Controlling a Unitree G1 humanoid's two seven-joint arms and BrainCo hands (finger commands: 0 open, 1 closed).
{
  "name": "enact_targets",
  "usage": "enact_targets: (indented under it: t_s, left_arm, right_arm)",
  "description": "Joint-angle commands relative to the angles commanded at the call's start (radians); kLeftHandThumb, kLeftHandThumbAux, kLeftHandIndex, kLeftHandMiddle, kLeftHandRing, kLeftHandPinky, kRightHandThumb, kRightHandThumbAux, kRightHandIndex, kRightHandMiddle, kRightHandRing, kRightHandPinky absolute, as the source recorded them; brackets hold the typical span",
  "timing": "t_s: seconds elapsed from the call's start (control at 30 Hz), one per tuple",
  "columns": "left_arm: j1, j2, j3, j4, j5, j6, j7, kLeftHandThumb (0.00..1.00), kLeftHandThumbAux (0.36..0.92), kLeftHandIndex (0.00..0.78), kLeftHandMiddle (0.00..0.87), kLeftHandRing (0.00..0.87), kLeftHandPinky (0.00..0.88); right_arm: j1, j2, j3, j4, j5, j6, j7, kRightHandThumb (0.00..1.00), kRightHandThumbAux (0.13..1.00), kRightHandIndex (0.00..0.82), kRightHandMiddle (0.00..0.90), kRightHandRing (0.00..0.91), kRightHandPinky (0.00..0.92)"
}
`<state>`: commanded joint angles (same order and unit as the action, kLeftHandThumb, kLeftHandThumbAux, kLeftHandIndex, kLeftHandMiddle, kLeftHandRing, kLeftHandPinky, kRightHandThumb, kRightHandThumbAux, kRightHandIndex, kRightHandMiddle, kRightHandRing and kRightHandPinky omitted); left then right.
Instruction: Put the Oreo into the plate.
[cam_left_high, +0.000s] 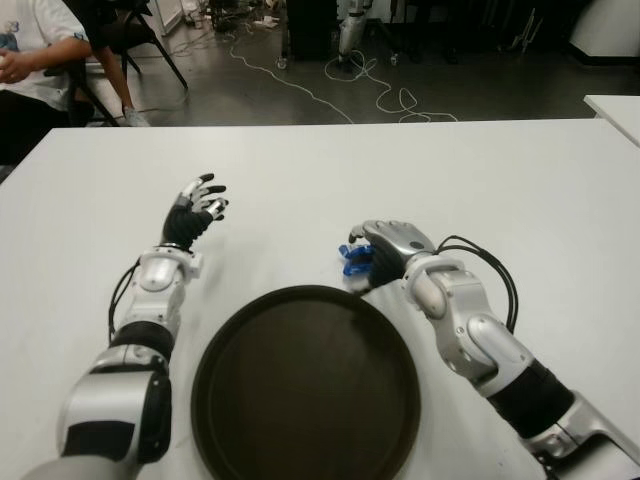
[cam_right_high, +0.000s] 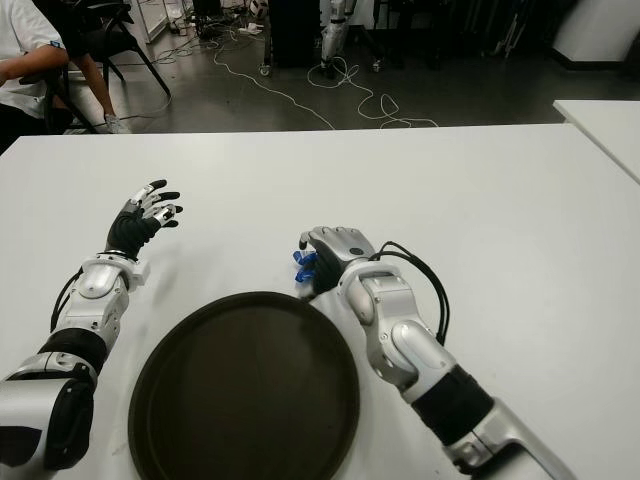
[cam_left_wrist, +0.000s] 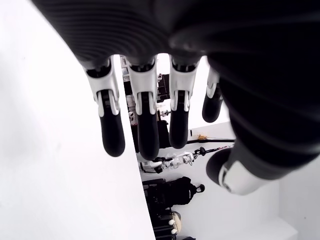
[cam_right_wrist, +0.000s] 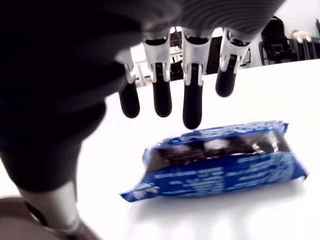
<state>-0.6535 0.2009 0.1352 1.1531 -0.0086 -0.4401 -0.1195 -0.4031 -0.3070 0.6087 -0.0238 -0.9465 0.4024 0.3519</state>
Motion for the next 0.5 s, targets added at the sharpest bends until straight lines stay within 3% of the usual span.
enact_targets:
  t_s: [0.2,0.23,0.27,0.33,0.5]
  left_arm:
    - [0.001,0.001,0.001,0.001,-0.002,0.001,-0.002,0.264,0.652,0.141,0.241,0.269,0.309]
    - [0.001,0.001,0.002,0.001,-0.002,0.001,-0.003,0.265,0.648,0.141,0.241,0.27,0.313]
    - [0.001,0.002,0.002,0.002,-0.002,0.0,-0.003,0.267,0.645,0.141,0.242,0.27,0.315]
    - [0.001,0.002,0.002,0.002,-0.002,-0.002,-0.003,0.273,0.647,0.145,0.244,0.271,0.315]
    - [-0.001,0.005,0.001,0.005,-0.001,0.001,-0.004,0.275,0.646,0.144,0.245,0.269,0.312]
  right_arm:
    - [0.005,-0.014,0.002,0.004,-0.032,-0.038,-0.023,0.216,0.844,0.471,0.509,0.51,0.523]
    - [0.006,-0.015,0.0,0.005,-0.035,-0.042,-0.024,0.386,0.804,0.455,0.524,0.529,0.537]
    - [0.007,-0.016,-0.001,0.006,-0.038,-0.049,-0.029,0.495,0.778,0.445,0.534,0.541,0.547]
    - [0.009,-0.016,-0.004,0.008,-0.043,-0.058,-0.035,0.589,0.755,0.435,0.542,0.552,0.547]
    - [0.011,-0.016,-0.014,0.012,-0.041,-0.072,-0.041,0.672,0.736,0.427,0.565,0.573,0.554]
